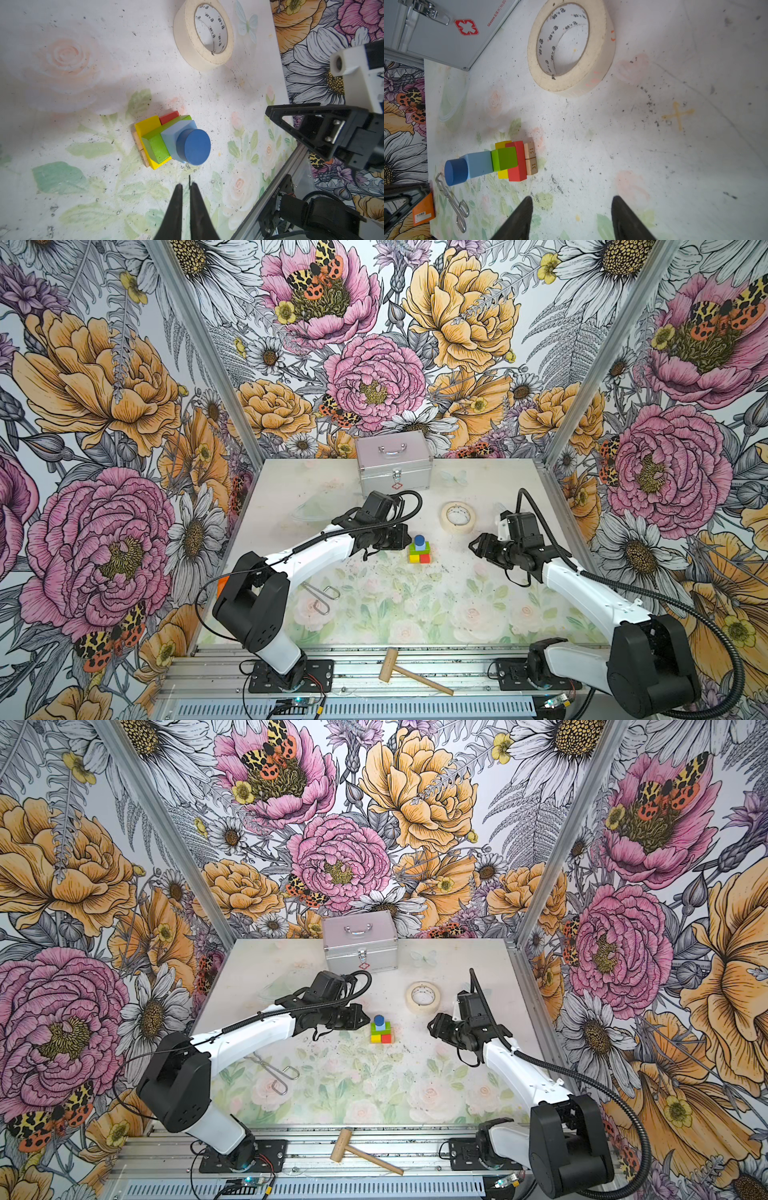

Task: Build the wood block tower
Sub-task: 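Open the left gripper and release the cylinder on top of the stack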

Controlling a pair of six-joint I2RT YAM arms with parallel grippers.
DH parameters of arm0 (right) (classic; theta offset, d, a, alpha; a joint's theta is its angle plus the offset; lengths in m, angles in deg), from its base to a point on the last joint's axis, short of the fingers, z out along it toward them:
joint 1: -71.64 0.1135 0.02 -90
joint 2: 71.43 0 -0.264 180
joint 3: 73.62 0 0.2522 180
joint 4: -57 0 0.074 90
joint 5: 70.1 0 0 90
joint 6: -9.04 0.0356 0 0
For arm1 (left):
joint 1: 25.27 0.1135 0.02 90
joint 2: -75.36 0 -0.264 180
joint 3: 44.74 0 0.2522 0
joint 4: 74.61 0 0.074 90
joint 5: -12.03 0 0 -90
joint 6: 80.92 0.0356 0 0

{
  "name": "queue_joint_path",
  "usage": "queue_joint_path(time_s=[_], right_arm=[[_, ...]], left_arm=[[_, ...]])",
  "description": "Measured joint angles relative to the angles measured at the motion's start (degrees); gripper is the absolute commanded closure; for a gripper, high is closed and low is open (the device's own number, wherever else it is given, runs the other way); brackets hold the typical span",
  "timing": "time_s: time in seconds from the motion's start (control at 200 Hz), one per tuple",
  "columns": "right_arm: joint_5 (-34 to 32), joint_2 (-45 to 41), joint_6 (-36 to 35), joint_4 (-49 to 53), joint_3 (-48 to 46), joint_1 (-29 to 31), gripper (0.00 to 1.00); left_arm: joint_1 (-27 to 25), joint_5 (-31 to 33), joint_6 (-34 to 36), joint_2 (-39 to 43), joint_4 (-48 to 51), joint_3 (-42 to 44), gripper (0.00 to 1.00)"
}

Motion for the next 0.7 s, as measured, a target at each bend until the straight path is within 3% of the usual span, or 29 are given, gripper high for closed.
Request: queue_joint_path(time_s=[0.701], right_arm=[[0.0, 0.0, 0.24, 0.02, 0.0, 0.0, 0.38]], left_arm=[[0.0, -0.22, 0.0, -4.31, 0.07, -1.11, 0.89]])
